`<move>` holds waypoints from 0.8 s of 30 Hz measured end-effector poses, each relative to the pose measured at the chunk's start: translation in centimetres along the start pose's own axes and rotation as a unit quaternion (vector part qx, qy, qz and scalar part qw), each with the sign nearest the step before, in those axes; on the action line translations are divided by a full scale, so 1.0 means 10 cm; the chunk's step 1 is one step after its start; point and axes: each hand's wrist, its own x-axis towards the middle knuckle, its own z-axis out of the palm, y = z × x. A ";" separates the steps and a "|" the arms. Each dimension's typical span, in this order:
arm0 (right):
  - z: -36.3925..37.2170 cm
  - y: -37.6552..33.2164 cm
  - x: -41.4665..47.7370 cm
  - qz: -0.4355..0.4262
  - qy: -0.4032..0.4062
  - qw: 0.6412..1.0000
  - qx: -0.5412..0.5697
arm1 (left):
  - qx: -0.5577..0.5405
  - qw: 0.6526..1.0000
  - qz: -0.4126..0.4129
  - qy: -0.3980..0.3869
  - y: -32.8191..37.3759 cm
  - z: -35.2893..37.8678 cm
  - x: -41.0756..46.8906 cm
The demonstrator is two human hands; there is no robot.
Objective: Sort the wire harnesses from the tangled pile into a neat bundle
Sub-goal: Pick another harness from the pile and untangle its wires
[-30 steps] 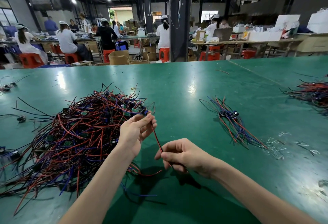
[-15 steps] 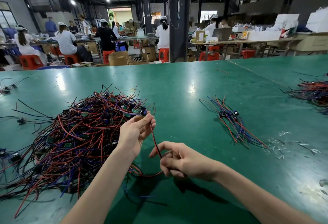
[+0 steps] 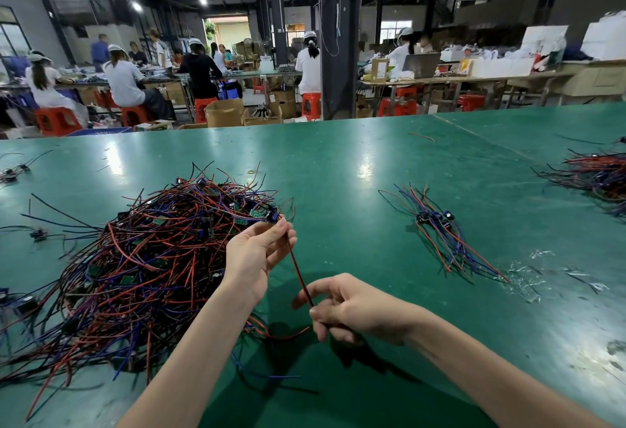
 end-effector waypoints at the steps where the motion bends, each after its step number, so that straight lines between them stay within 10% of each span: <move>1: 0.00 0.01 0.00 0.013 0.010 1.000 0.001 | 0.002 1.000 0.003 0.000 0.00 0.00 0.00; 9: -0.06 -0.06 -0.04 -0.014 -0.031 0.996 -0.076 | 0.024 1.000 0.009 -0.011 0.01 0.05 -0.04; 18: -0.38 -0.11 -0.15 0.060 -0.251 0.965 -0.048 | 0.134 0.982 -0.042 -0.125 -0.16 0.15 -0.15; 24: -0.41 -0.09 -0.07 0.084 -0.107 0.989 -0.049 | 0.137 0.978 -0.068 -0.142 -0.22 0.16 -0.19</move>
